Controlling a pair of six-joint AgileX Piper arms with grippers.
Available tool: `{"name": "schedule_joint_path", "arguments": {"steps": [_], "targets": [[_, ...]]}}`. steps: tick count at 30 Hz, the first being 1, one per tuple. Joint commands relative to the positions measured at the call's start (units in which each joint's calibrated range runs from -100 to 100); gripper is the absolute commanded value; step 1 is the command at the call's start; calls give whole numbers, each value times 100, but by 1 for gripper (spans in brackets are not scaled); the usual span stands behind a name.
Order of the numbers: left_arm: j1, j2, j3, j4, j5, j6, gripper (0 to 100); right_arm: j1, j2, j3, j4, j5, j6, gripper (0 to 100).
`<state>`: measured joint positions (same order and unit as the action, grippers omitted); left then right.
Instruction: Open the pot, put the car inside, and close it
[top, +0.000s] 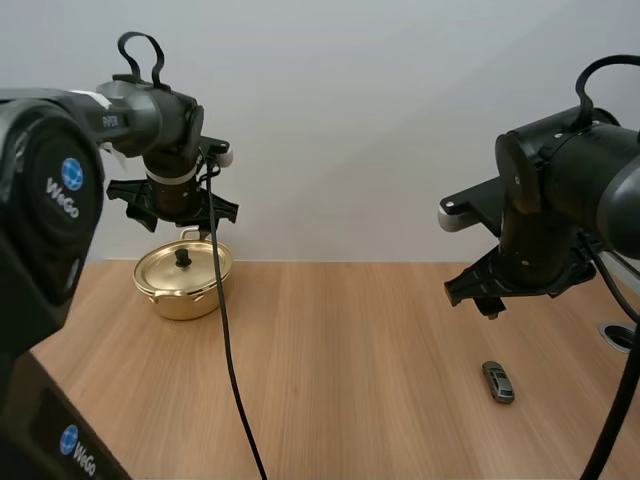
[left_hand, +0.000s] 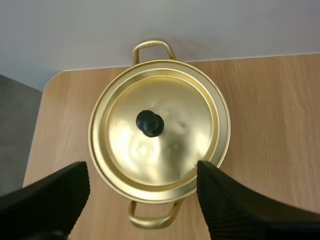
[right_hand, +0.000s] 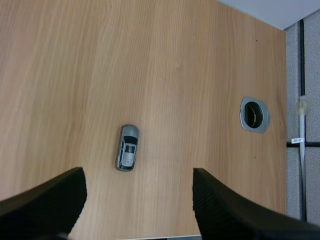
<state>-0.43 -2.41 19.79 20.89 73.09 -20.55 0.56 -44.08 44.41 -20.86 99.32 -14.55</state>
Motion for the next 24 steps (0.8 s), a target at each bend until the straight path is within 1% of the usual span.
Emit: {"name": "schedule_joint_path", "arguments": {"steps": [1, 6, 14, 18, 21, 23, 24], "targets": [[-3, 404, -6, 132, -271, -88, 100, 2, 5, 11, -81, 68, -6, 100], [4, 862, -6, 553, -1010, -342, 100, 2, 5, 11, -260, 68, -6, 100], [4, 1261, -36, 760, -1948, -362, 100, 2, 5, 11, -260, 68, -6, 100], [4, 1421, -150, 833, -2032, -362, 100, 2, 5, 11, -260, 68, -6, 100], [42, 1496, -270, 833, -2013, -362, 100, 2, 5, 11, -260, 68, -6, 100], [90, 1528, -320, 833, -1945, -362, 100, 2, 5, 11, -260, 68, -6, 100], [141, 1528, -332, 833, -1988, -362, 100, 2, 5, 11, -260, 68, -6, 100]]}}
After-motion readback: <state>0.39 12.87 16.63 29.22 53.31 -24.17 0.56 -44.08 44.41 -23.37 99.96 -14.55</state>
